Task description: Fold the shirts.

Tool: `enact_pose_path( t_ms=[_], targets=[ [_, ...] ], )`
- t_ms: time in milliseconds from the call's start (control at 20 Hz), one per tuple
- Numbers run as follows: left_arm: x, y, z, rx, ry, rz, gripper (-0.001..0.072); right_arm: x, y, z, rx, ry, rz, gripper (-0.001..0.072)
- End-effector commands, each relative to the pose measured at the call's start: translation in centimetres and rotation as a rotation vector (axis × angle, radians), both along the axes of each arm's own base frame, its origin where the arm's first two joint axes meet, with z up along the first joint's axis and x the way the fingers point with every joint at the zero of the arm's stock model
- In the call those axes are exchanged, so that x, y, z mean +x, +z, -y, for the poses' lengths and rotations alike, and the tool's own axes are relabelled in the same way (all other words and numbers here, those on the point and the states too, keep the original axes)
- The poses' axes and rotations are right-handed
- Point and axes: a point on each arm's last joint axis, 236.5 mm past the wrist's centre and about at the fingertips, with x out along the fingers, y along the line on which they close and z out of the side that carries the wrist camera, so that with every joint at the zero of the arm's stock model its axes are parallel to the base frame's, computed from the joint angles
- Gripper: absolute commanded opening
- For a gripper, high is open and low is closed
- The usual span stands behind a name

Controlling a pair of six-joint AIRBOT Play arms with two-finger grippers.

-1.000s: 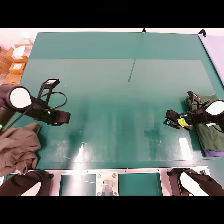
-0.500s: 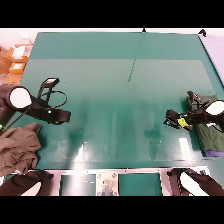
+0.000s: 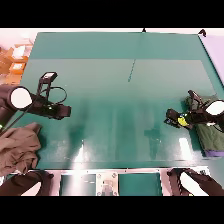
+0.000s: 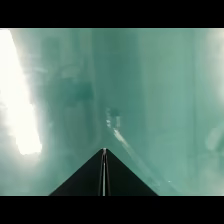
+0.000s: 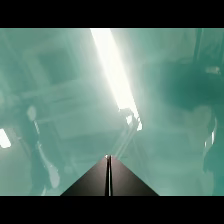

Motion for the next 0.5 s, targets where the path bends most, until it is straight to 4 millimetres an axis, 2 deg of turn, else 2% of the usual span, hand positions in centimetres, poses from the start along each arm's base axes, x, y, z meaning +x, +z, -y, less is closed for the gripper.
enact_pose_path(
  t_ms=[0,50,100,200,350,450],
  targets=[
    [-0.7,0.2,-9.0,0.376,0.065,-0.032,0.0293,0.6,0.1,0.2,-0.007,-0.009,0.025,0.0012],
    [-0.9,0.8,-12.4,0.517,0.103,-0.037,0.0711,0.6,0.1,0.2,-0.007,-0.009,0.025,0.0012],
    [-1.7,1.0,-14.8,0.592,0.155,-0.068,0.0713,0.6,0.1,0.2,-0.008,-0.009,0.025,0.0012],
    [-4.6,-1.0,-17.3,0.596,0.233,-0.201,0.0712,0.6,0.1,0.2,-0.008,-0.009,0.025,0.0012],
    [-10.2,-6.1,-18.4,0.546,0.254,-0.421,0.0712,0.6,0.1,0.2,-0.009,-0.005,0.026,0.0012],
    [-13.9,-8.3,-20.6,0.601,0.269,-0.539,0.0712,0.6,0.1,0.2,-0.009,-0.005,0.026,0.0012]
  ],
)
